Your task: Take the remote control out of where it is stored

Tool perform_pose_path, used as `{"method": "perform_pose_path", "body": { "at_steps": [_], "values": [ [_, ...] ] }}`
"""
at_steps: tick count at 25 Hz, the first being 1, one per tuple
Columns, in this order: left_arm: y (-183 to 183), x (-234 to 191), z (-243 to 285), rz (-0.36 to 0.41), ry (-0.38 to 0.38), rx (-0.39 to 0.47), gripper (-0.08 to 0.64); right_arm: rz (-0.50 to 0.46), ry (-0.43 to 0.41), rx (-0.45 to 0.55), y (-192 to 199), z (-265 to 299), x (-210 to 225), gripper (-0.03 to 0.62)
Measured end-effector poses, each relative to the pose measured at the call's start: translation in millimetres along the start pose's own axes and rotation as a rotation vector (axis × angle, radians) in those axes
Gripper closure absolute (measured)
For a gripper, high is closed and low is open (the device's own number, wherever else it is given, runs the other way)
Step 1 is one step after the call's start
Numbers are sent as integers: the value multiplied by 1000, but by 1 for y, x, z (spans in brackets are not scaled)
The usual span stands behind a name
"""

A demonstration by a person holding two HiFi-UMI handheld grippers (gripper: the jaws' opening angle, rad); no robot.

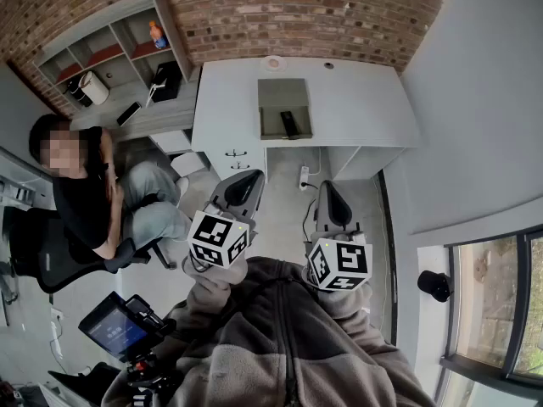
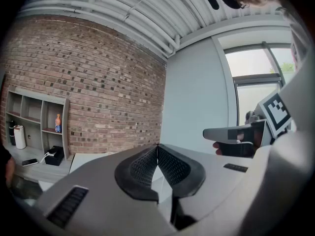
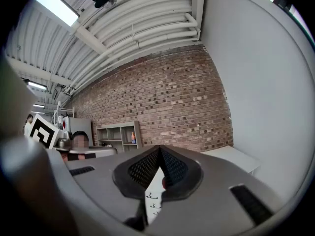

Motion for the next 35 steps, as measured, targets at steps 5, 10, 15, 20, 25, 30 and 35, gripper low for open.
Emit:
{"method": "perform_pose_path", "body": {
  "at_steps": [5,10,15,20,25,30,35],
  "values": [
    [-1,-1,0,-6,-6,5,554,-8,-23,-4,0,1,-1,591],
    [1,1,3,-16,3,-2,554,-20,-31,-23,4,0,-2,591],
    [2,11,7,-24,16,-13,554,-36,-46,-45,8,-7,2,591],
    [3,18,13,-30,35,-36,554,-49,-66,-79,10,-9,2,591],
    [25,45,27,-29,44,-71,554,-69,-135,-106,39,-16,23,591],
    [38,56,24,-53,79,-108,554,-108,-203,-156,55,-24,19,591],
    [47,74,26,-38,84,-136,554,-121,-229,-181,68,-33,23,591]
  ]
}}
Point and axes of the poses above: the fingertips, and each gripper's own axes: z forward along the fingers, x to its right, y out of its underside, the point moved 9 cm from there along -z, backward along the fingers, and after that the axes turned 15 degrees about -x, right-handed, at the moved point
